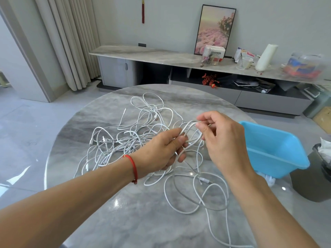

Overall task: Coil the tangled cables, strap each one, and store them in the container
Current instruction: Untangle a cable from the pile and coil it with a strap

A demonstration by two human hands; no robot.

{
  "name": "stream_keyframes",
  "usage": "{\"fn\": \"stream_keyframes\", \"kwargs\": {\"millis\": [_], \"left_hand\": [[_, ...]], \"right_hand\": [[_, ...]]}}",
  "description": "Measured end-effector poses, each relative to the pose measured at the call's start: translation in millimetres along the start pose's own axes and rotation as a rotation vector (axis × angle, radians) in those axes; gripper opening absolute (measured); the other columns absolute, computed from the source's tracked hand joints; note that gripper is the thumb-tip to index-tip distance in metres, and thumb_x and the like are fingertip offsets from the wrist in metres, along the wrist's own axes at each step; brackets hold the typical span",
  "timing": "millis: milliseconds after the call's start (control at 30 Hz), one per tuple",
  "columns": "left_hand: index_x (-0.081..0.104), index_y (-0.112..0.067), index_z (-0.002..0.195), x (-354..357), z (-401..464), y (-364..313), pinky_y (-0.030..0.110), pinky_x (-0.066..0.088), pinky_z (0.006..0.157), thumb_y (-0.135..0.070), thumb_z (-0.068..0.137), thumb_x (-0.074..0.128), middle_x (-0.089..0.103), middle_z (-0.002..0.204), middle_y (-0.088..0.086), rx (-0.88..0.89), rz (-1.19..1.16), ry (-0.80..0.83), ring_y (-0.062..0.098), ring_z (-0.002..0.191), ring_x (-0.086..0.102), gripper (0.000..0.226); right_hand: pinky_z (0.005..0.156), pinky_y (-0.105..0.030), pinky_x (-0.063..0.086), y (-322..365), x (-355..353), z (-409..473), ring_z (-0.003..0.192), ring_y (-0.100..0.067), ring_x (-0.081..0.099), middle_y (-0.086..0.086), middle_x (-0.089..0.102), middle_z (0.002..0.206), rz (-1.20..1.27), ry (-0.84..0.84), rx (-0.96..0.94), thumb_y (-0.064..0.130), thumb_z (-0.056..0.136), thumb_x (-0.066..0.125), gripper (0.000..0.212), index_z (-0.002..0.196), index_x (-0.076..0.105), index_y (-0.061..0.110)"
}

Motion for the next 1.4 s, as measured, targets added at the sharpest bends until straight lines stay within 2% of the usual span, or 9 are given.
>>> {"fn": "stream_keyframes", "kwargs": {"millis": [300, 500, 567, 700, 833, 900, 1000, 1200, 1400], "left_hand": [[0.058, -0.014, 0.098, 4, -1, 0, 0.013, 0.031, 0.047, -0.028, 0.109, 0.035, 0.046, 0.066, -0.009, 0.004, 0.104, 0.058, 0.003, 0.051, 0.039, 0.029], [0.049, -0.013, 0.088, 1, 1, 1, 0.022, 0.034, 0.054, -0.022, 0.109, 0.036, 0.039, 0.063, -0.006, 0.004, 0.044, -0.03, 0.012, 0.057, 0.037, 0.026], [0.046, -0.01, 0.088, -4, 1, 0, 0.026, 0.04, 0.054, -0.019, 0.109, 0.034, 0.035, 0.061, -0.002, 0.002, -0.157, -0.117, 0.015, 0.057, 0.041, 0.026], [0.042, -0.012, 0.089, -19, 3, 2, 0.024, 0.04, 0.049, -0.019, 0.109, 0.033, 0.034, 0.063, 0.0, -0.029, -0.57, -0.223, 0.015, 0.054, 0.044, 0.024], [0.042, -0.015, 0.087, -40, 6, 8, 0.018, 0.027, 0.039, -0.021, 0.109, 0.034, 0.032, 0.066, -0.002, -0.08, -0.74, -0.341, 0.009, 0.048, 0.03, 0.024], [0.043, -0.016, 0.086, -49, 7, 11, 0.017, 0.021, 0.038, -0.022, 0.11, 0.034, 0.031, 0.066, -0.003, -0.104, -0.754, -0.352, 0.007, 0.049, 0.024, 0.026], [0.043, -0.016, 0.087, -49, 7, 14, 0.016, 0.021, 0.037, -0.022, 0.11, 0.035, 0.034, 0.061, -0.005, -0.166, -0.576, -0.242, 0.006, 0.046, 0.025, 0.025], [0.046, -0.008, 0.092, -23, -1, 14, 0.028, 0.048, 0.059, -0.02, 0.108, 0.038, 0.04, 0.064, 0.002, -0.197, -0.311, -0.057, 0.015, 0.06, 0.05, 0.022], [0.054, 0.0, 0.1, -14, -5, 11, 0.034, 0.051, 0.064, -0.019, 0.108, 0.039, 0.055, 0.085, 0.019, -0.169, -0.129, -0.02, 0.027, 0.07, 0.056, 0.025]], "right_hand": [[0.07, -0.039, 0.055, -1, -4, 2, 0.075, -0.016, 0.064, 0.0, 0.072, 0.089, -0.06, -0.015, -0.159, 0.01, 0.09, 0.078, 0.007, 0.097, 0.075, 0.008], [0.07, -0.045, 0.061, -18, -5, -1, 0.073, -0.016, 0.071, 0.009, 0.072, 0.084, 0.172, -0.006, 0.162, 0.028, 0.095, 0.072, 0.009, 0.1, 0.07, 0.021], [0.07, -0.044, 0.061, -22, 2, -6, 0.069, -0.015, 0.073, 0.006, 0.076, 0.079, 0.256, 0.151, 0.264, 0.031, 0.099, 0.066, 0.011, 0.093, 0.069, 0.023], [0.088, -0.047, 0.057, -12, 35, -34, 0.082, -0.016, 0.074, 0.003, 0.079, 0.087, 0.312, 0.748, 0.305, 0.034, 0.104, 0.058, 0.025, 0.095, 0.073, 0.016], [0.082, -0.05, 0.055, -5, 45, -53, 0.073, -0.024, 0.069, 0.0, 0.074, 0.074, 0.33, 0.977, 0.285, 0.037, 0.106, 0.053, 0.019, 0.101, 0.065, 0.023], [0.071, -0.039, 0.058, -6, 44, -52, 0.065, -0.016, 0.067, 0.006, 0.067, 0.065, 0.288, 0.94, 0.257, 0.038, 0.105, 0.055, 0.011, 0.099, 0.06, 0.03], [0.061, -0.026, 0.043, -4, 36, -39, 0.065, -0.003, 0.055, 0.018, 0.059, 0.065, 0.006, 0.738, 0.006, 0.04, 0.098, 0.064, 0.01, 0.092, 0.06, 0.033], [0.071, -0.036, 0.05, 6, 29, -34, 0.078, -0.007, 0.059, 0.02, 0.065, 0.078, -0.133, 0.513, -0.102, 0.039, 0.09, 0.072, 0.011, 0.085, 0.063, 0.034], [0.069, -0.036, 0.049, 14, 27, -34, 0.081, -0.011, 0.063, 0.016, 0.07, 0.083, -0.177, 0.464, -0.102, 0.041, 0.086, 0.075, 0.016, 0.084, 0.063, 0.03]]}}
Point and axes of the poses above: each hand's wrist, its own z-axis towards the middle knuckle, its own x-axis out of the palm, y = z × x, the point moved 4 cm from there along z, towards the middle knuckle
